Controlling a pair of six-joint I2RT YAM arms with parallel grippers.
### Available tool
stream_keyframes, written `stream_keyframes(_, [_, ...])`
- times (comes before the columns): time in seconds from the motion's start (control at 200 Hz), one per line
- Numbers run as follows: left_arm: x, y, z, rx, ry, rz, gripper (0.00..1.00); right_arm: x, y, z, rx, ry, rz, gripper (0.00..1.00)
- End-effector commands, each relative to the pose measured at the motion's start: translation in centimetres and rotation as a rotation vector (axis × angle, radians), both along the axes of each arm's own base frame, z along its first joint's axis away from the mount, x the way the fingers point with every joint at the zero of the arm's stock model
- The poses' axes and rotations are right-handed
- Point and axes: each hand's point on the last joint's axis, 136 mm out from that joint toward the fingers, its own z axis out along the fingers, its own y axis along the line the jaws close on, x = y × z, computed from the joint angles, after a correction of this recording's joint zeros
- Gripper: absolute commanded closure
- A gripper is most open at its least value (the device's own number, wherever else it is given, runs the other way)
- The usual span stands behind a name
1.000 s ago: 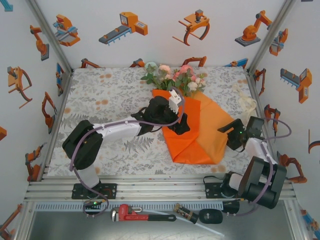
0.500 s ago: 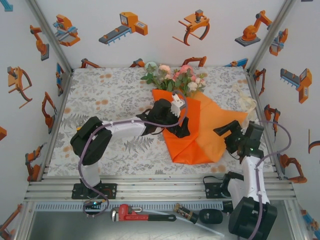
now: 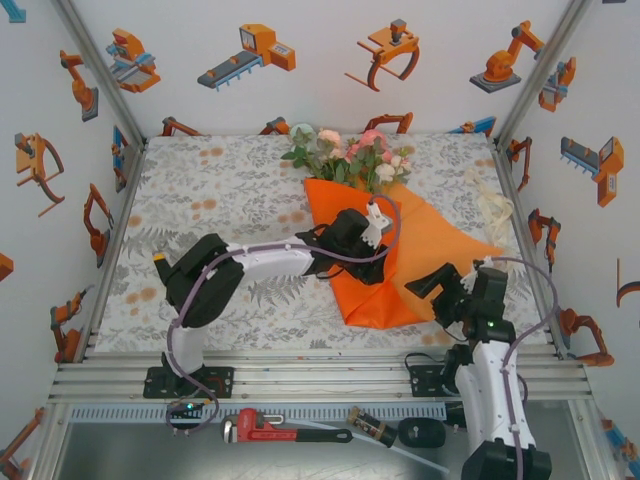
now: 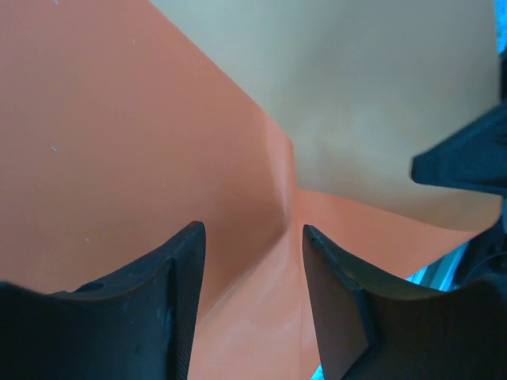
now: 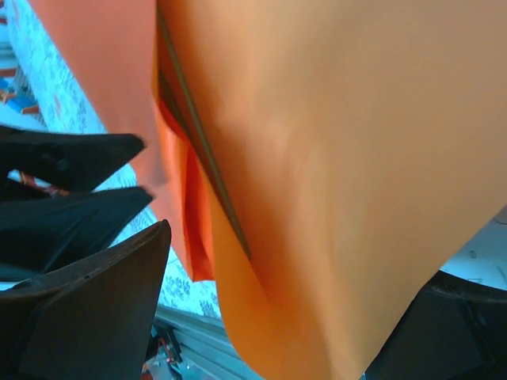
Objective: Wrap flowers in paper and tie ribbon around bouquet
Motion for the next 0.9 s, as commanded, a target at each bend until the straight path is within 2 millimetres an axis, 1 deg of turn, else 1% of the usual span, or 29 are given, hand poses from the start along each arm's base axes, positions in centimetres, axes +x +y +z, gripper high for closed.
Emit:
stream_keyframes(0.0, [1.1,0.4,-1.2,0.057,0.018,0.059,0.53,-0.6,1.4,0.6,0.029,-0.025,0.065,0.25])
stream_keyframes(0.075, [1.3,0.5,-1.7,0.066,0.027,0.079,0.53,-0.7,1.8,1.2,0.025,-0.042,0.091,0.25])
stream_keyframes(0.165, [1.4,0.4,-1.9,0.066,0.033,0.084,0.53,-0.5,2.4,1.9,0.044,-0.074,0.127,0.28])
stream_keyframes(0.235, [1.3,0.3,-2.1,0.063,0.04,0.082,0.53,0.2,2.3,2.7,0.032,-0.114,0.128,0.31])
stream_keyframes(0.3, [1.2,0.3,-2.2,0.061,0.048,0.085,0.53,1.0,2.2,3.4,0.027,-0.144,0.129,0.36])
stream_keyframes(0.38, [1.2,0.2,-2.5,0.059,0.061,0.086,0.53,1.5,2.6,4.0,0.015,-0.159,0.162,0.44])
stream_keyframes(0.486, [1.2,0.1,-2.6,0.055,0.069,0.088,0.53,1.7,3.1,4.0,-0.017,-0.143,0.212,0.62])
stream_keyframes(0.561, [1.3,0.0,-2.6,0.052,0.072,0.09,0.53,2.0,3.6,4.2,-0.022,-0.145,0.238,0.7])
stream_keyframes(0.691, [1.3,-0.1,-2.8,0.047,0.079,0.085,0.52,2.5,5.3,5.3,-0.028,-0.202,0.32,0.8])
stream_keyframes(0.811, [1.6,-0.2,-3.0,0.044,0.086,0.097,0.52,2.8,8.0,6.5,0.006,-0.264,0.413,0.88])
stream_keyframes(0.861, [1.9,-0.1,-3.1,0.044,0.091,0.11,0.52,2.7,9.0,6.5,0.011,-0.268,0.449,0.89])
stream_keyframes(0.896, [2.0,0.0,-3.1,0.042,0.097,0.116,0.52,2.8,9.4,6.2,0.01,-0.263,0.457,0.89])
